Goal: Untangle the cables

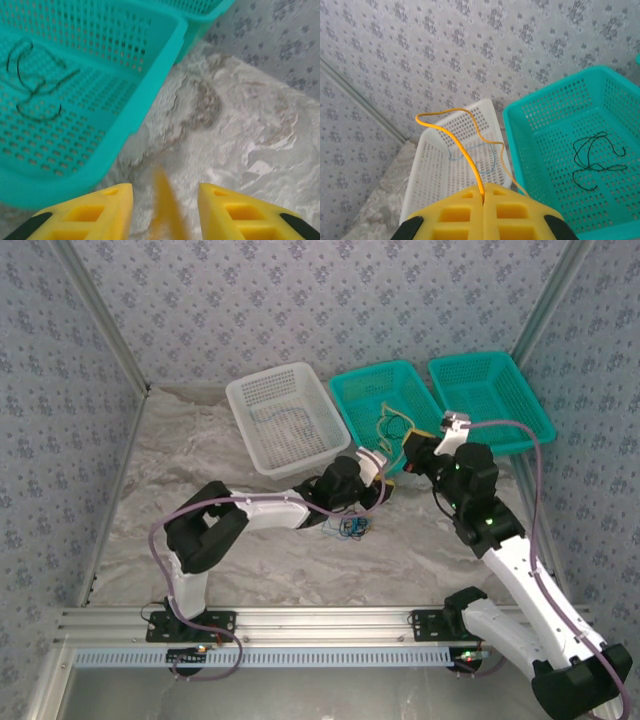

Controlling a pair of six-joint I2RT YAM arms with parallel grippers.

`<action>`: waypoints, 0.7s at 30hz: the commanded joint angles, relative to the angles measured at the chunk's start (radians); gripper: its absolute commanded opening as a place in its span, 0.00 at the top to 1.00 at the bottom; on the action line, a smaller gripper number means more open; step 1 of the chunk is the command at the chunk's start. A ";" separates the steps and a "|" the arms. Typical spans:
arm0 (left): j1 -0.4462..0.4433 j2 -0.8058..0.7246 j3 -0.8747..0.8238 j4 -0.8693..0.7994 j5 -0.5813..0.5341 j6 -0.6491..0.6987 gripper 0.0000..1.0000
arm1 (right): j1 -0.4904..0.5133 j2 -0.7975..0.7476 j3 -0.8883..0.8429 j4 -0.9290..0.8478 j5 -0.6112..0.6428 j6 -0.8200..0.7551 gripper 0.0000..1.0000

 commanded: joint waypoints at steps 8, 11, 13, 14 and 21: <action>0.000 0.029 -0.062 0.004 -0.038 -0.112 0.75 | -0.044 -0.012 0.093 0.025 0.013 0.033 1.00; 0.000 0.027 -0.066 -0.001 -0.040 -0.120 0.84 | -0.055 -0.013 0.109 0.015 0.015 0.037 1.00; 0.003 0.027 -0.067 -0.012 -0.038 -0.129 0.95 | -0.063 -0.015 0.123 0.001 0.023 0.031 1.00; 0.006 0.026 -0.070 -0.017 -0.036 -0.136 1.00 | -0.067 -0.017 0.131 -0.007 0.030 0.023 1.00; 0.033 -0.006 -0.143 -0.001 -0.072 -0.200 1.00 | -0.119 -0.032 0.180 -0.068 0.085 -0.010 1.00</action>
